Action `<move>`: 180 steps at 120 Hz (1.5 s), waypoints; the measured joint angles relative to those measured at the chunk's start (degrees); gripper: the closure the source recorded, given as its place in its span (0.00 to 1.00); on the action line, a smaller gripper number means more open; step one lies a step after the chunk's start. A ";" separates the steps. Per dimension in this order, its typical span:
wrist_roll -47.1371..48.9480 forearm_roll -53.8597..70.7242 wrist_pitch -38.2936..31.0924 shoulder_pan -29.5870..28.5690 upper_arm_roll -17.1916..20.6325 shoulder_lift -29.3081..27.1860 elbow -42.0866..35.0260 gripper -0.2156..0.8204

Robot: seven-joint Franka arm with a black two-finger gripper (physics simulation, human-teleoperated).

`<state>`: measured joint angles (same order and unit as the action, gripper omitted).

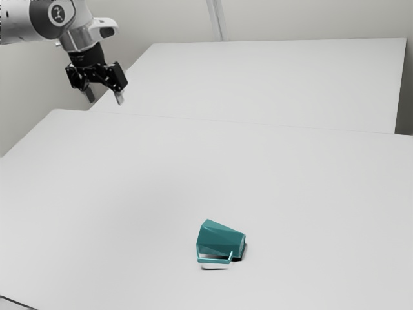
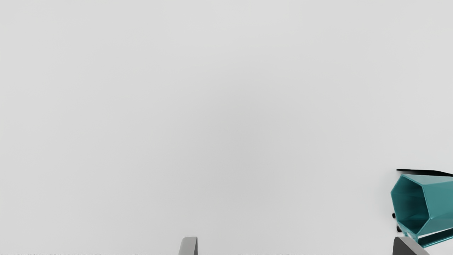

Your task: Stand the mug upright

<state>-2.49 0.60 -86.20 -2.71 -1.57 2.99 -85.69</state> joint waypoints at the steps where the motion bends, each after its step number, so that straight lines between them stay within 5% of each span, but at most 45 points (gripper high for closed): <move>1: -0.04 -0.02 0.07 -0.05 0.13 0.06 -0.06 0.21; 32: -0.37 -3.50 -5.58 3.99 3.64 2.03 -5.61 0.21; 50: 1.35 -11.23 -16.84 4.95 4.83 -5.37 -20.91 0.21; 70: 3.22 -21.95 -33.68 7.22 4.74 -21.12 -44.40 0.21; 93: 4.72 -34.42 -46.53 7.67 4.92 -30.92 -60.30 0.21; 180: -0.22 -38.12 -56.42 13.25 8.68 -19.89 -65.52 0.21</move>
<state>-2.71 -37.52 -142.61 10.54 7.11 -16.90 -151.20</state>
